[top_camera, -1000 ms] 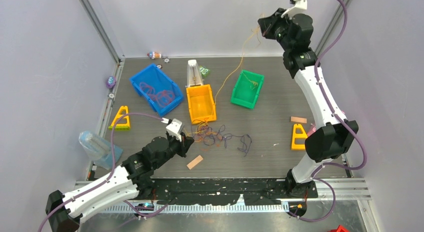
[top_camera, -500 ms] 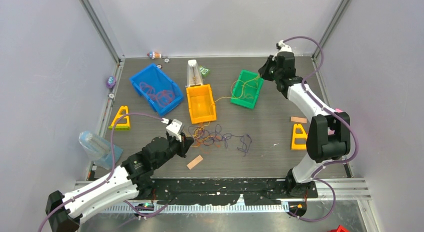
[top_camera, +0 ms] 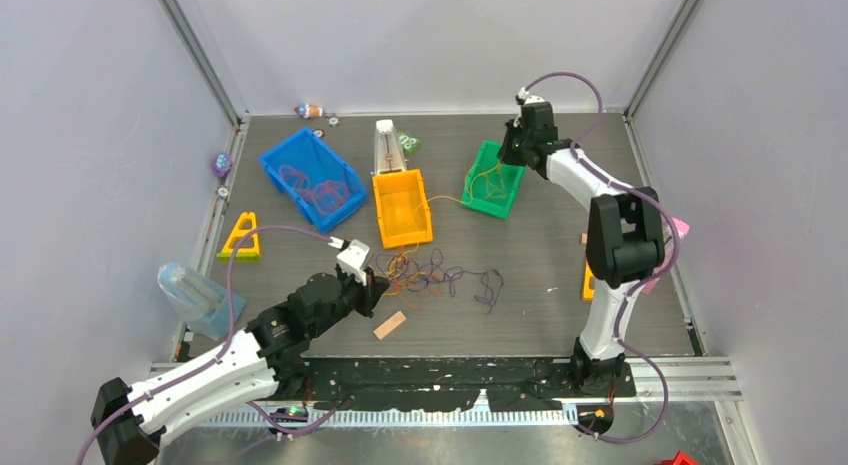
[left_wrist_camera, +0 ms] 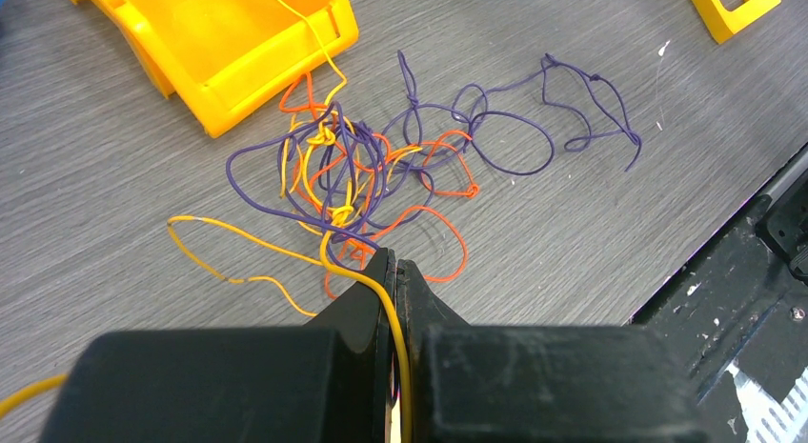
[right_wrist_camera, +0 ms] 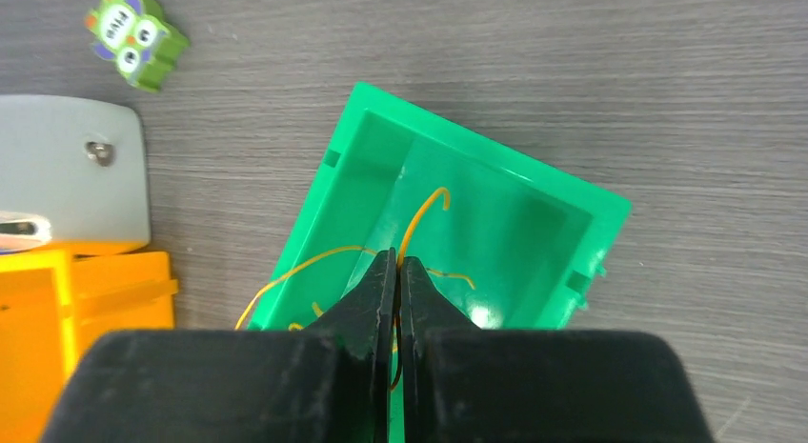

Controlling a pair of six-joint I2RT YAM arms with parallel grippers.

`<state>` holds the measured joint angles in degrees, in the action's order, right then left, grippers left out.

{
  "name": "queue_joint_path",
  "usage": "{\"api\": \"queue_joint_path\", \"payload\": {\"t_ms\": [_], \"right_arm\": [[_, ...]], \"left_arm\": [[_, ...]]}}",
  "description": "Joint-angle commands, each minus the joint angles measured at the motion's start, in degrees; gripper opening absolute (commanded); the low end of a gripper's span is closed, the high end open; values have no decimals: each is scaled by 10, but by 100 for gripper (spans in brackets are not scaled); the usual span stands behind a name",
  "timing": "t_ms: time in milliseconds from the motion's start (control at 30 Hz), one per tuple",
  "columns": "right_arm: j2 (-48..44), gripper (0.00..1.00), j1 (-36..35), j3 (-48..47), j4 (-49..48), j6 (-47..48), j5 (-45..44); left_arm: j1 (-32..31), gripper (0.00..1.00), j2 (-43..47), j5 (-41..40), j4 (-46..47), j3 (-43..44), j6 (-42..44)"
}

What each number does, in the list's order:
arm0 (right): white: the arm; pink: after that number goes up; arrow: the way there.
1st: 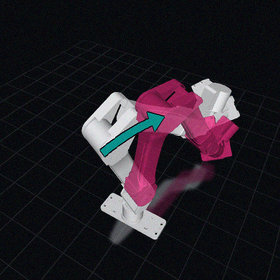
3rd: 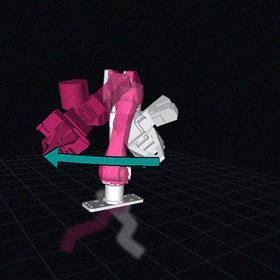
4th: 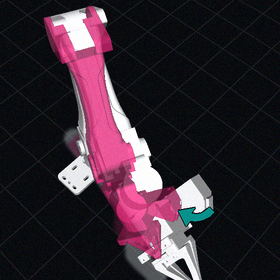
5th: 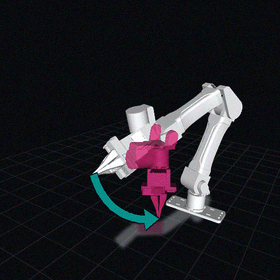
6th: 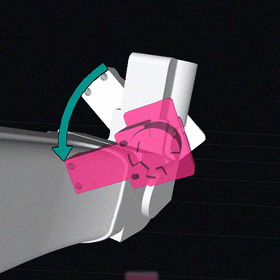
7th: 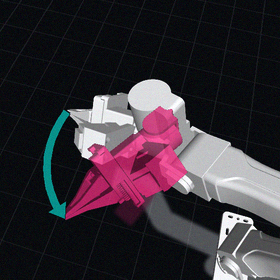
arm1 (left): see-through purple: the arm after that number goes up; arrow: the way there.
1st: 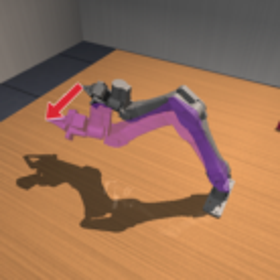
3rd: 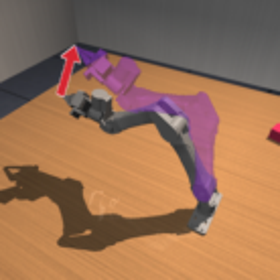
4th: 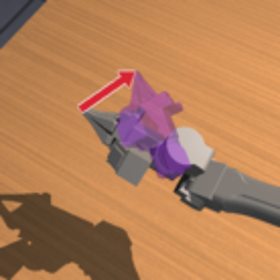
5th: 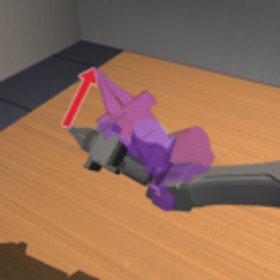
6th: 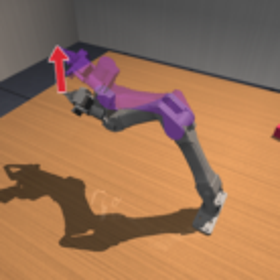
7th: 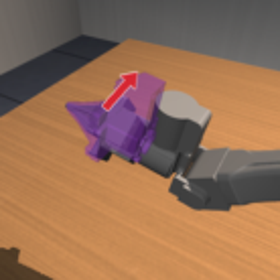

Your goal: Untangle the cables

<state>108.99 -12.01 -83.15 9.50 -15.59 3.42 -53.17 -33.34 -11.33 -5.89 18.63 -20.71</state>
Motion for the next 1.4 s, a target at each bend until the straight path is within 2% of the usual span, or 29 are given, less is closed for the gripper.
{"api": "queue_joint_path", "payload": {"t_ms": [0, 167, 267, 333, 500, 567, 700, 767, 867, 1033, 1067, 1100, 1167, 1233, 1300, 1367], "right_arm": [[52, 5, -16, -60, 64, 18, -30], [88, 8, -19, -75, 88, 4, -24], [75, 30, -19, -86, 96, 7, -20], [55, 39, -19, -86, 98, 7, -20], [-25, 50, -20, -49, 90, 3, -5], [-56, 58, -23, -27, 82, 3, 6], [-105, 80, -44, 9, 89, 20, 23], [-128, 86, -63, 31, 91, 27, 33], [-174, 89, -114, 71, 85, 13, 19], [-264, 88, -211, 225, -37, -87, -18], [-276, 88, -221, 251, -58, -121, -26], [-280, 87, -241, 261, -66, -137, -29], [-286, 86, -268, 289, -96, -178, -32], [-281, 85, -287, 311, -127, -218, -32], [-269, 84, -298, 326, -152, -259, -30], [-254, 84, -304, 337, -178, -300, -22]], "left_arm": [[0, 0, 3, 5, 16, 23, 4], [0, 0, 9, 1, 7, 24, 7], [0, 0, 15, -2, 1, 23, 10], [0, 0, 20, -6, -3, 24, 13], [0, 0, 30, -17, -7, 20, 14], [0, 0, 33, -18, -6, 19, 14], [0, 0, 39, -23, -14, 18, 17], [0, 0, 44, -28, -17, 14, 17], [0, 0, 51, -35, -21, 4, 11], [0, 0, 52, -63, -42, -7, -19], [1, 5, 49, -70, -50, -7, -30], [1, 14, 44, -75, -57, -4, -34], [1, 44, 31, -85, -72, 0, -42], [1, 61, 14, -97, -77, 9, -43], [7, 69, -12, -98, -79, 22, -39], [22, 72, -44, -81, -79, 39, -32]]}}
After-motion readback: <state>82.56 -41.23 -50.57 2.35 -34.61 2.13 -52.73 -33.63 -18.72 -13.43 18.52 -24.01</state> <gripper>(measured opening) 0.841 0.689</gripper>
